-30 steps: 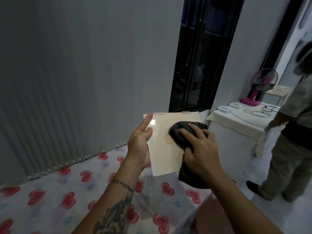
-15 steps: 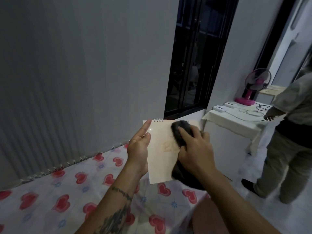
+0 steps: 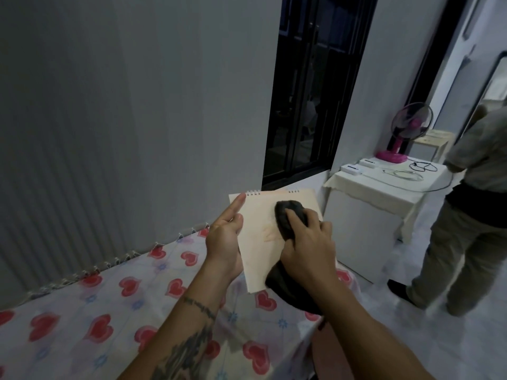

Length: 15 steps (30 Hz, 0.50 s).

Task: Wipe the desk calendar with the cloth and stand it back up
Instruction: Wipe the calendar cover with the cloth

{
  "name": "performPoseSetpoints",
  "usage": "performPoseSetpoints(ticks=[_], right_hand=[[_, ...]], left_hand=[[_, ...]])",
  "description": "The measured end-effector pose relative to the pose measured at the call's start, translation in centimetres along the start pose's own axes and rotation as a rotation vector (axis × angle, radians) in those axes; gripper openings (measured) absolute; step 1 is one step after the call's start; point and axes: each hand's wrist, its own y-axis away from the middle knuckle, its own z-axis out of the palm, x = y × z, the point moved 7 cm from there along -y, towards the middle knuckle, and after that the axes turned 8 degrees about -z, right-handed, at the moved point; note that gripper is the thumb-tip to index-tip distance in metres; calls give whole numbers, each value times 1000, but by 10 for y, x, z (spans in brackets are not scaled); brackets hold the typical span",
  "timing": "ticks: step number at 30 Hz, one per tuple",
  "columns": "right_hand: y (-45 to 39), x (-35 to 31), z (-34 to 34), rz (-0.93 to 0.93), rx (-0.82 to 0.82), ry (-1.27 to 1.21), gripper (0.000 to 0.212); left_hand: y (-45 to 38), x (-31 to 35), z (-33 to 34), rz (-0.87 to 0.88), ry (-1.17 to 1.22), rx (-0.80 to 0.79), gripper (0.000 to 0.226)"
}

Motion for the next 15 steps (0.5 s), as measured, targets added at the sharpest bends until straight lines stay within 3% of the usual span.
performPoseSetpoints(ticks=[4,9,15], right_hand=[[5,-40,-4,-260,11,8,52],[30,-50,6,-573,-140,8,45],[31,-33,6,-773,-283,91,40]], left_hand=[[-4,2,5,-41,32,-29,47],[-11,16,-11,-69,34,24,44],[-13,18,-22,-82,32,20,44]])
